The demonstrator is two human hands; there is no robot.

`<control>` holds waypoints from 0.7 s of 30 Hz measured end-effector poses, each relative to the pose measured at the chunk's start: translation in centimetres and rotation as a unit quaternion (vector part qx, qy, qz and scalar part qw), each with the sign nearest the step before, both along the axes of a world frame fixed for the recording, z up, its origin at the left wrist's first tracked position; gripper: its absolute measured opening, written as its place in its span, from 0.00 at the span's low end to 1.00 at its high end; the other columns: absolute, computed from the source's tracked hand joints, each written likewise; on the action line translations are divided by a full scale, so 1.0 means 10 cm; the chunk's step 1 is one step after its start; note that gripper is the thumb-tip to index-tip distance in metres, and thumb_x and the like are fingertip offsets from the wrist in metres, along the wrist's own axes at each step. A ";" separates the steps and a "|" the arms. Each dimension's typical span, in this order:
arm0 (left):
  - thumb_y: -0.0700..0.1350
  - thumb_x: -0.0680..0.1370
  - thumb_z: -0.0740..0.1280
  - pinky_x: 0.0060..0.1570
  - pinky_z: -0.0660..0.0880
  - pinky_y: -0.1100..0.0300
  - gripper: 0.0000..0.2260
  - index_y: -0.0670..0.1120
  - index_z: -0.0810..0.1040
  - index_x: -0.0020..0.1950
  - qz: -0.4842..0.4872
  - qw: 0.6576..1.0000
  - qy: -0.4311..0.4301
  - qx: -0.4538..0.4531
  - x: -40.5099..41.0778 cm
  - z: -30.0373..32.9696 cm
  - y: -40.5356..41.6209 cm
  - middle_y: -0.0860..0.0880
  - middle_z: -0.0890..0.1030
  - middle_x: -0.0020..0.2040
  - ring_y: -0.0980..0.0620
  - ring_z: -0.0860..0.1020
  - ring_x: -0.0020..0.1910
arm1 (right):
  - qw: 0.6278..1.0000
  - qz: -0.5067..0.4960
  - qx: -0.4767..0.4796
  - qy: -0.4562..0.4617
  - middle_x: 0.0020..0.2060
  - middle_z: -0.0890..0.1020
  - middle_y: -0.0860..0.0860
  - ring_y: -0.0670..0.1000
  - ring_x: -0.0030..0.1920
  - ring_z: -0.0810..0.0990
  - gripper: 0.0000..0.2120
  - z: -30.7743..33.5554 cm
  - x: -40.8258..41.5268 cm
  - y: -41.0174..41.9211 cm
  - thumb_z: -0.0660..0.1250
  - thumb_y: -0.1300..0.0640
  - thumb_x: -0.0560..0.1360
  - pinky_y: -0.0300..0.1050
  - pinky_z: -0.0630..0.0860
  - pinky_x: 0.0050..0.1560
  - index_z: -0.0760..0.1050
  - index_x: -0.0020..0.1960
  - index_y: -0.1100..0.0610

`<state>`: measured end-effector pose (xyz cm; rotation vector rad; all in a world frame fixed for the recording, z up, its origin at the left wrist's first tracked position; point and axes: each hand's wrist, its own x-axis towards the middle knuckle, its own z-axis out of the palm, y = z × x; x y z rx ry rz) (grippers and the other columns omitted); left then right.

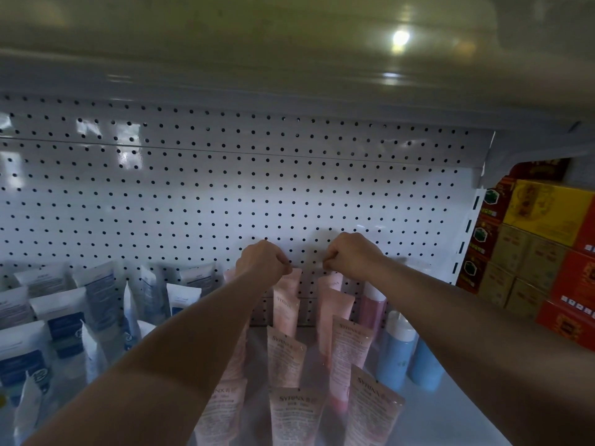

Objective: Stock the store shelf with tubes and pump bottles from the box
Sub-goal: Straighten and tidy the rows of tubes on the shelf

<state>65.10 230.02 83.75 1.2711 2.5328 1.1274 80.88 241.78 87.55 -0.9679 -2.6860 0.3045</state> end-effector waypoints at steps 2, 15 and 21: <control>0.45 0.70 0.78 0.49 0.80 0.54 0.04 0.54 0.86 0.39 0.001 1.000 0.000 -0.001 0.01 0.01 -0.01 0.58 0.84 0.41 0.55 0.81 0.44 | 0.999 0.019 -0.031 0.006 0.44 0.85 0.49 0.50 0.48 0.82 0.04 0.03 0.03 0.01 0.75 0.52 0.74 0.48 0.80 0.53 0.86 0.46 0.51; 0.46 0.70 0.78 0.45 0.77 0.59 0.05 0.53 0.86 0.44 0.008 1.000 -0.008 -0.011 0.02 0.03 0.01 0.56 0.84 0.42 0.55 0.81 0.43 | 0.998 0.029 -0.060 -0.016 0.49 0.85 0.45 0.48 0.50 0.82 0.08 -0.04 0.05 0.08 0.78 0.58 0.70 0.46 0.78 0.58 0.87 0.47 0.49; 0.46 0.71 0.77 0.41 0.75 0.60 0.03 0.53 0.86 0.43 0.008 1.000 0.003 -0.015 0.02 0.05 0.01 0.56 0.84 0.41 0.55 0.81 0.43 | 1.000 0.020 -0.019 -0.004 0.39 0.82 0.43 0.48 0.46 0.82 0.06 -0.10 0.03 0.08 0.78 0.58 0.70 0.45 0.79 0.51 0.87 0.47 0.51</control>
